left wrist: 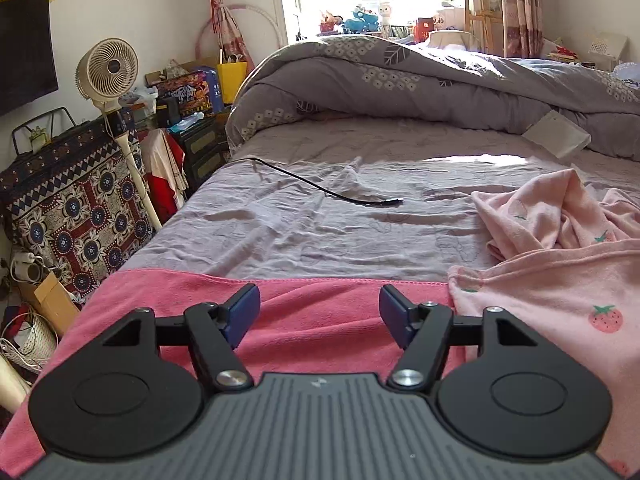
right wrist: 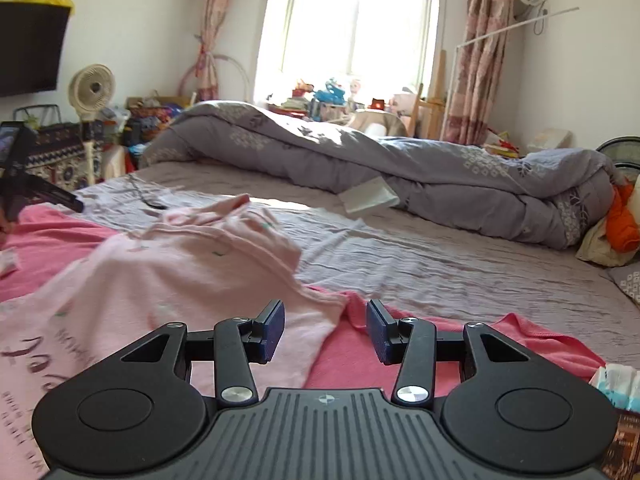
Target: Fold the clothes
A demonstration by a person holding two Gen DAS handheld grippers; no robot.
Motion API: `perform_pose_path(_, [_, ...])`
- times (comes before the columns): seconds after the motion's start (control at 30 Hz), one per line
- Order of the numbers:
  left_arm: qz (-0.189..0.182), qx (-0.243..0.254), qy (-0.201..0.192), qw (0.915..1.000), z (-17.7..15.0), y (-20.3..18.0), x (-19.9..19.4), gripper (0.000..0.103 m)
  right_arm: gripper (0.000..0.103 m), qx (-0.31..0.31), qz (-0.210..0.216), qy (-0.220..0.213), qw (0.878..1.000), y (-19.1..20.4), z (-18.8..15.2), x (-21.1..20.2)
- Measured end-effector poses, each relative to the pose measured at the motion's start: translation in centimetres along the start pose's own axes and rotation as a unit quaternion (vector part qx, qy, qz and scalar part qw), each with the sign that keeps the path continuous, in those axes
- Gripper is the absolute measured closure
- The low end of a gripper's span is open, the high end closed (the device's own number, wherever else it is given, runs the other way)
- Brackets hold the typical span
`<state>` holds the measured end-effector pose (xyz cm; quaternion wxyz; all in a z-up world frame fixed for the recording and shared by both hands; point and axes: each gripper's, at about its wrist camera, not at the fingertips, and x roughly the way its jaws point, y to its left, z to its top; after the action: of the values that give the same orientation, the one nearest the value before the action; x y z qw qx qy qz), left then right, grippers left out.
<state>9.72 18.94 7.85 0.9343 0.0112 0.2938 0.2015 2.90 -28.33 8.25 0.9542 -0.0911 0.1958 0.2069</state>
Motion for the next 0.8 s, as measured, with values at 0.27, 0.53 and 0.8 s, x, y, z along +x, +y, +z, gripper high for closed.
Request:
perform_pose_path(0.27, [-0.131, 0.064, -0.060, 0.9875, -11.8, -2.2, -14.5, 0.029, 0.042, 0.080, -0.037, -0.010, 0.996, 2.6, -10.2, -13.5])
perform_pose_path(0.53, [-0.248, 0.149, -0.105, 0.9515, -18.1, -11.6, -24.0, 0.022, 0.042, 0.036, -0.259, 0.027, 0.965, -1.7, -16.6, -18.2])
perform_pose_path(0.8, [-0.282, 0.194, -0.095, 0.9348, -21.5, -19.1, -23.9, 0.014, 0.076, 0.059, -0.214, 0.040, 0.974, -3.4, -17.6, -15.5])
